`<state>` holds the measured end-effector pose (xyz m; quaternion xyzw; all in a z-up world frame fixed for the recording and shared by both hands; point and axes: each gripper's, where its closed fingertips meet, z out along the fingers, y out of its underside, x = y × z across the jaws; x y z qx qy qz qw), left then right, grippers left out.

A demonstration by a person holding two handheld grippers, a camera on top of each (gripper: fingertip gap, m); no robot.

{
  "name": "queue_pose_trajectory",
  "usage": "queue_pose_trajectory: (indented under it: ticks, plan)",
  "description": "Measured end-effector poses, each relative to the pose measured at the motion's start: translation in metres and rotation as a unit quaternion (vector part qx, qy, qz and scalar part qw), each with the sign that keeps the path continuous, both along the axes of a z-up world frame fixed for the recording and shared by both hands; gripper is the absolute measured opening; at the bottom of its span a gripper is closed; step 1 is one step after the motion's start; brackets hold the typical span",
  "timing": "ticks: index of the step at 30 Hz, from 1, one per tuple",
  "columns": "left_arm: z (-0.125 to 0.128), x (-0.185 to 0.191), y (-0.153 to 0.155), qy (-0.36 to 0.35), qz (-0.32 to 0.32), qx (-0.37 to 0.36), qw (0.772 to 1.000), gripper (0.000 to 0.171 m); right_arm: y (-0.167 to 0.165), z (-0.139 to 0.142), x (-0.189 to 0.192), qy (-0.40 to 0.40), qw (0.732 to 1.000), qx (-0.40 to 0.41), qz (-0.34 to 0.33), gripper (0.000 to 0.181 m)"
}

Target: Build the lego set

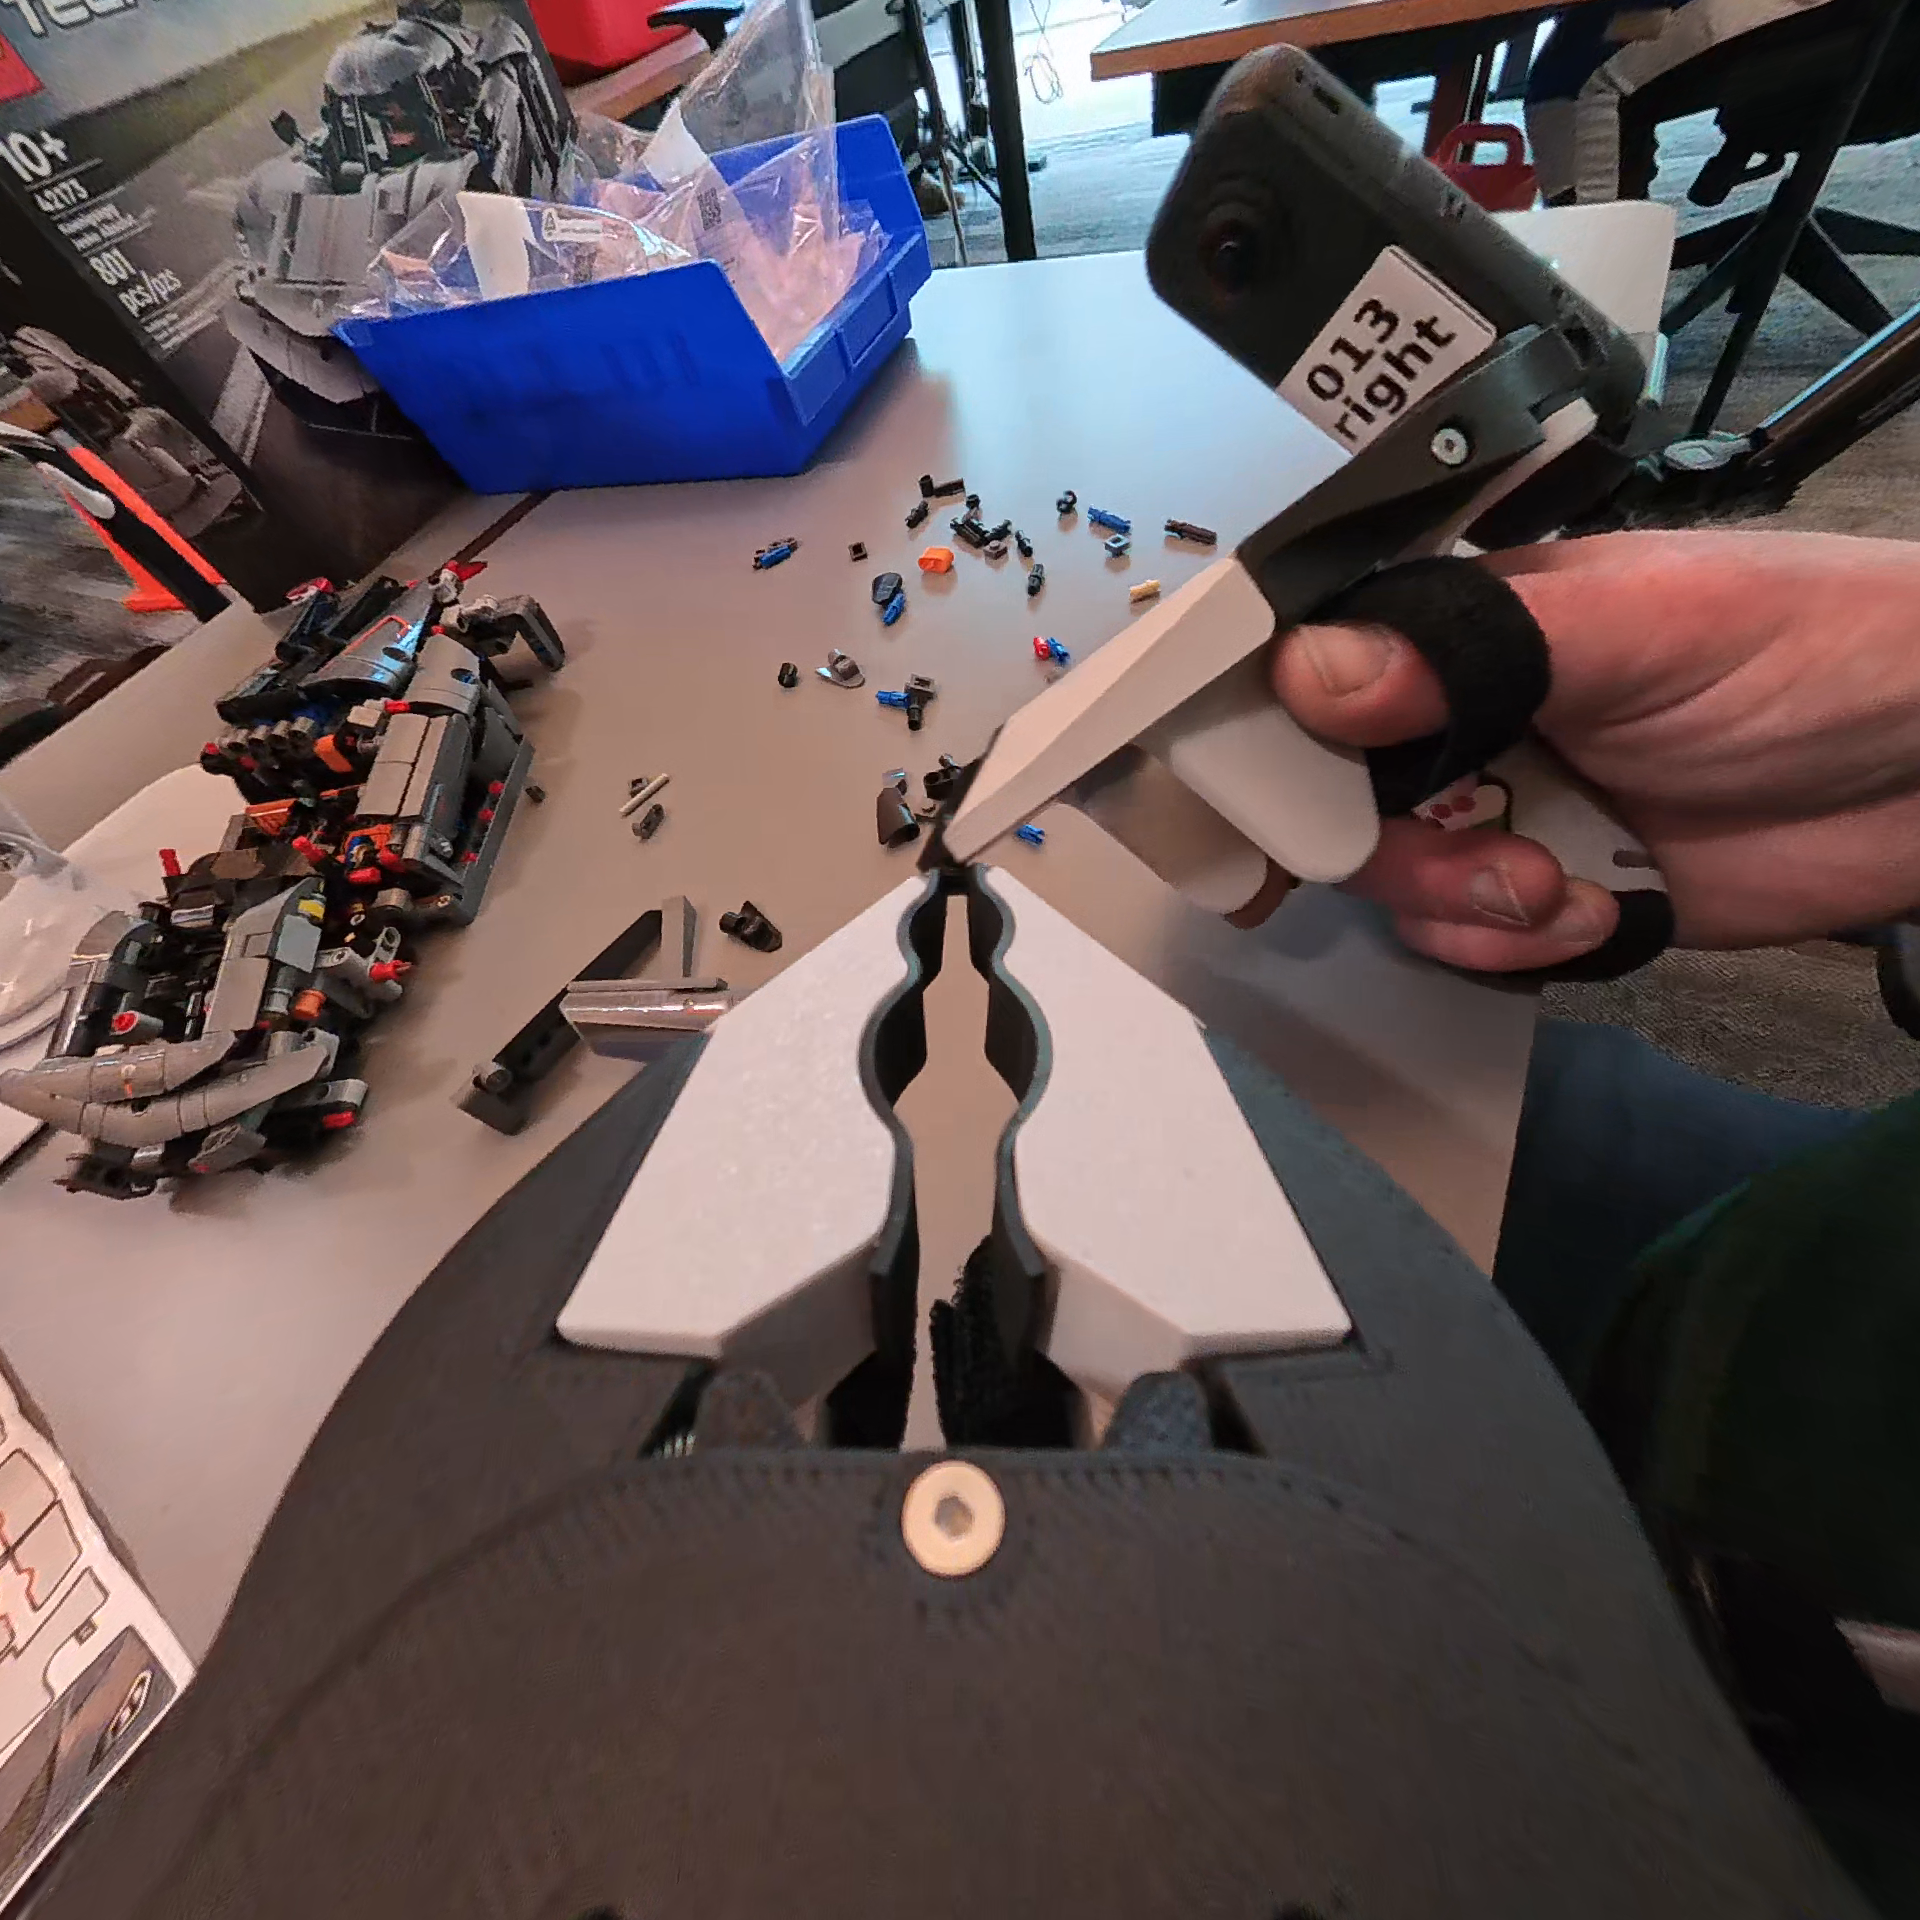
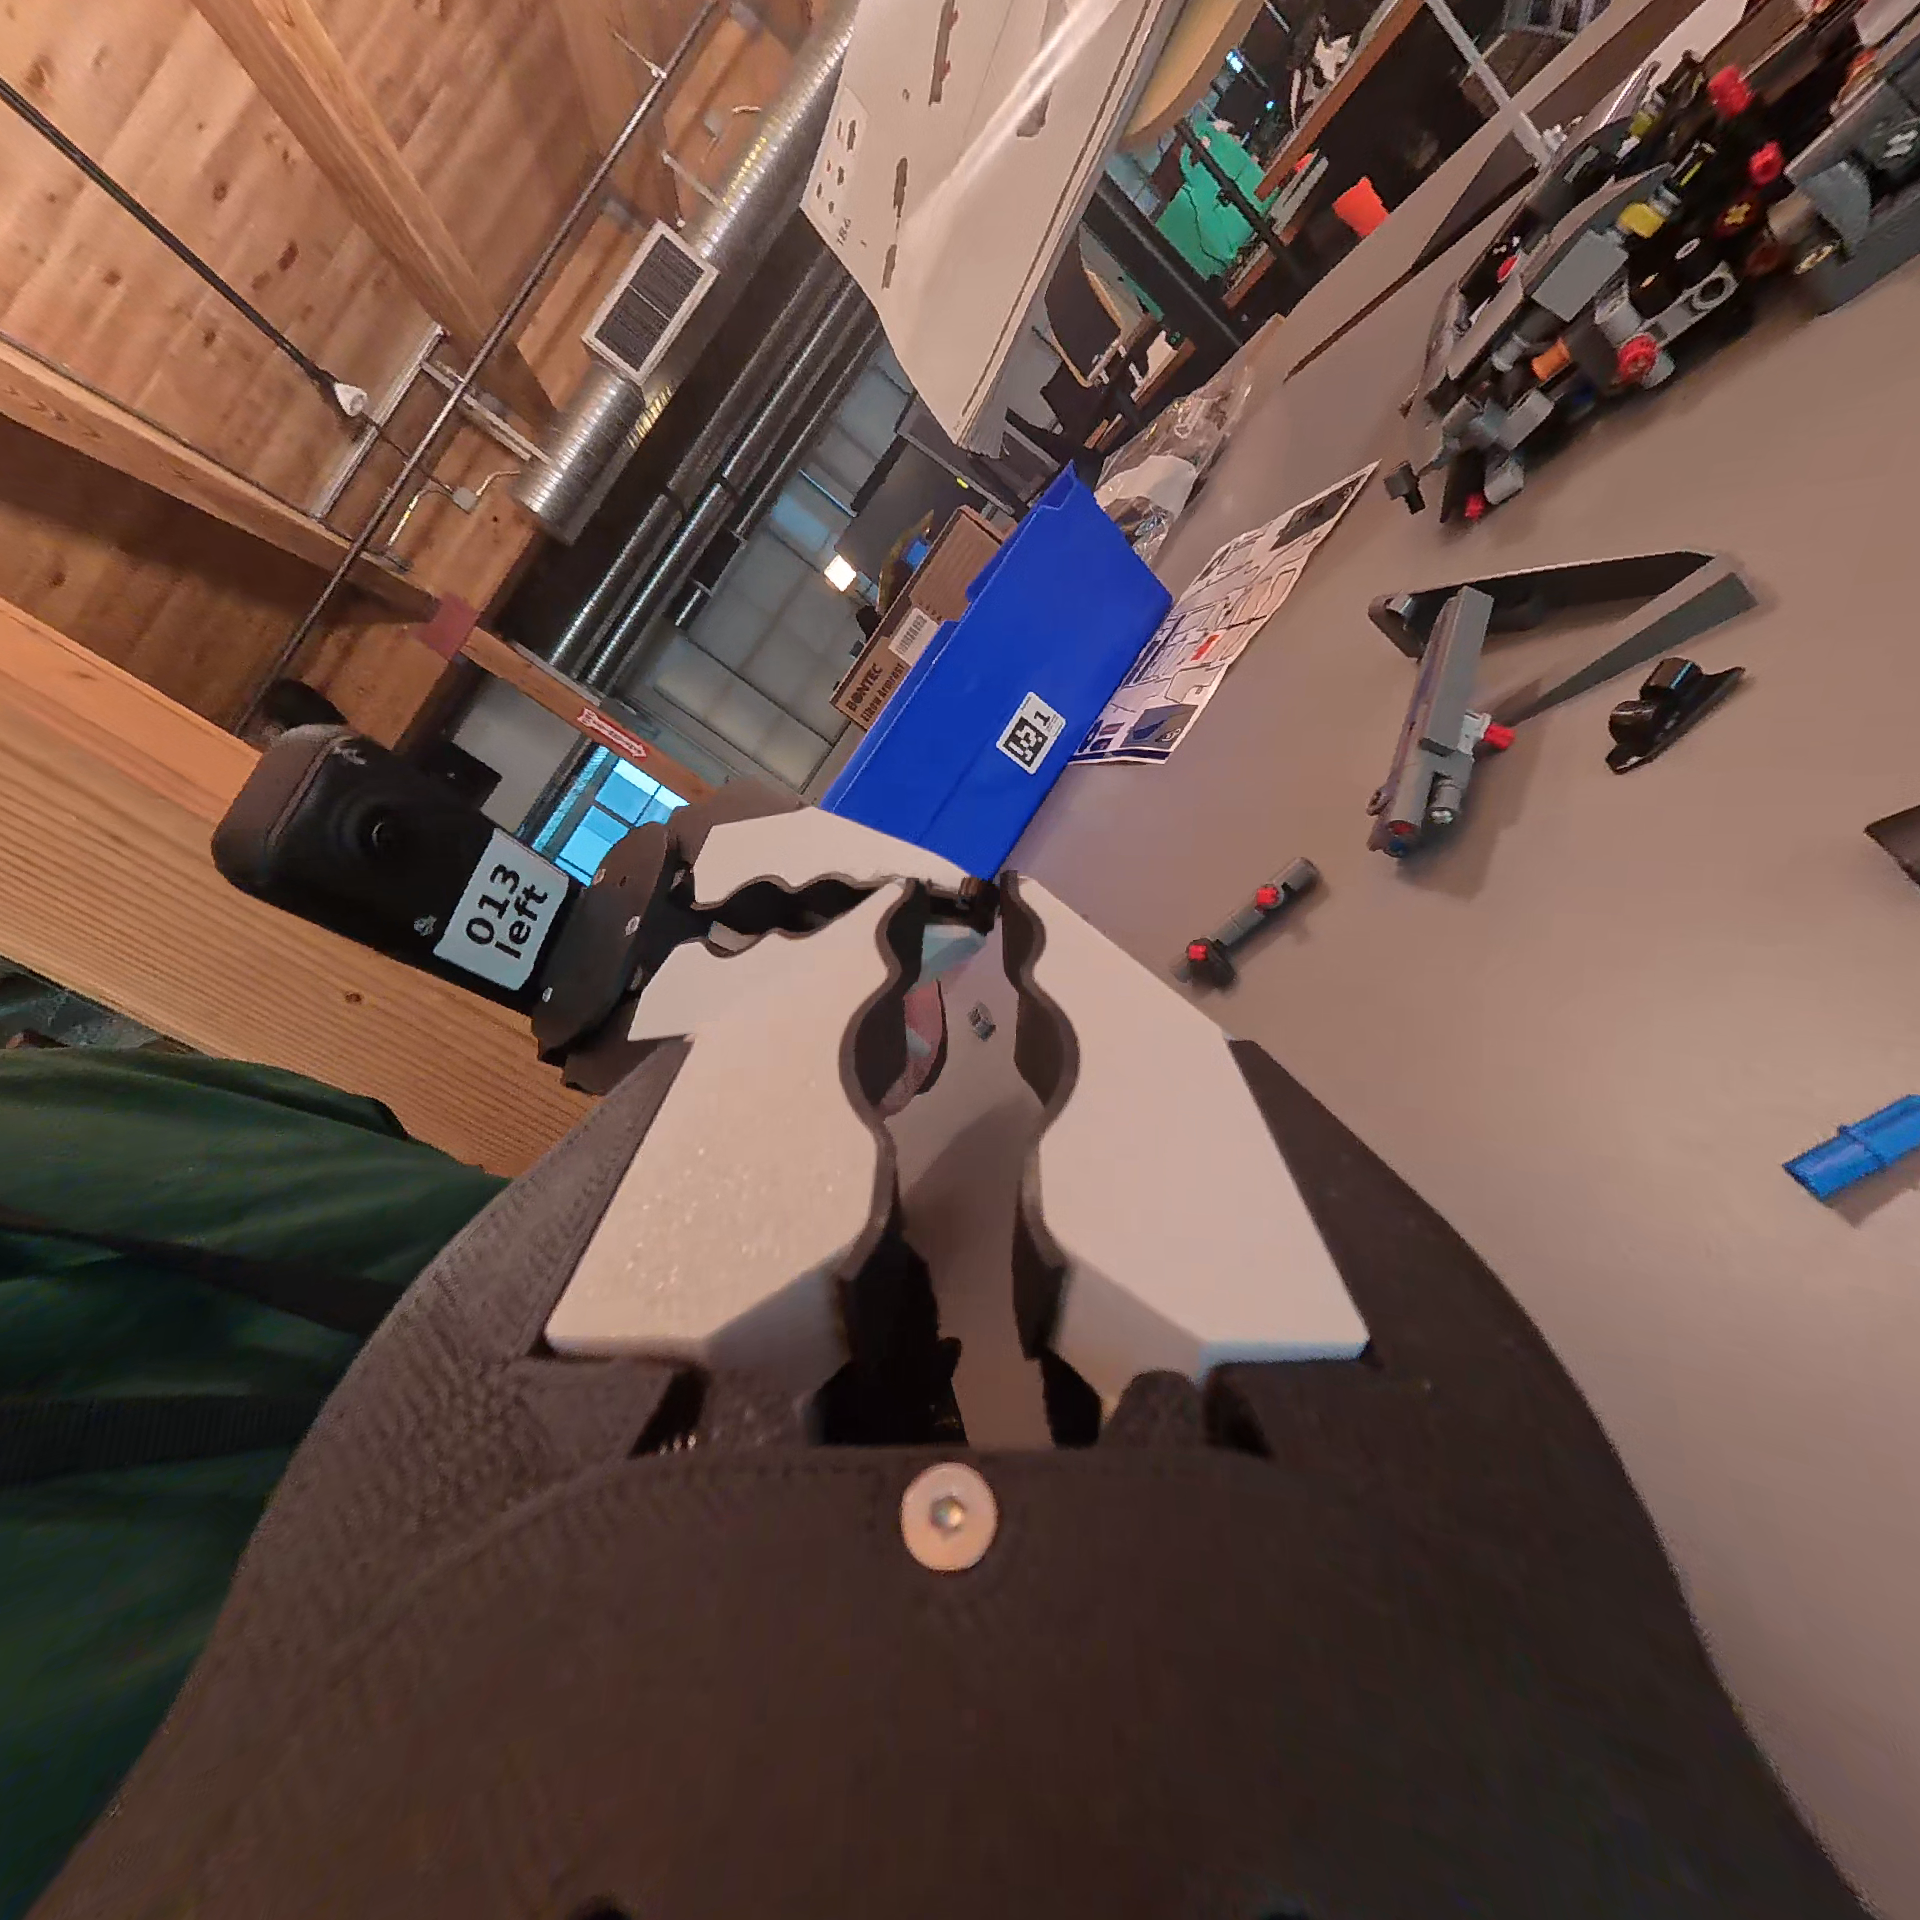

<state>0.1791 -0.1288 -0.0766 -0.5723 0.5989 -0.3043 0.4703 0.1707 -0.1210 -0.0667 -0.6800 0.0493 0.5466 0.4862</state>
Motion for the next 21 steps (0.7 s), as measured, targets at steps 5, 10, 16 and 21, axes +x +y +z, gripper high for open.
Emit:
queue_pose_trajectory:
  ticks: [5, 10, 16, 21]
  plan:
    - [-0.0015, -0.0004, -0.0022, 0.0, 0.001, 0.004, 1.0, 0.002, 0.0026, -0.0018, -0.0018, -0.004, 1.0, -0.003, 0.001, 0.005]
    - [-0.0016, -0.0012, -0.0008, -0.005, 0.002, 0.002, 1.0, 0.002, 0.0039, -0.0023, -0.0025, -0.026, 1.0, 0.002, 0.01, 0.005]
    - [-0.0009, -0.0012, 0.0022, -0.009, 0.007, -0.004, 1.0, 0.002, 0.0073, -0.0032, -0.0012, -0.061, 0.998, 0.005, 0.008, 0.009]
    - [0.002, 0.0004, 0.0053, -0.019, 0.013, -0.009, 1.0, 0.002, 0.0076, -0.0047, 0.0019, -0.048, 0.999, -0.008, 0.015, 0.014]
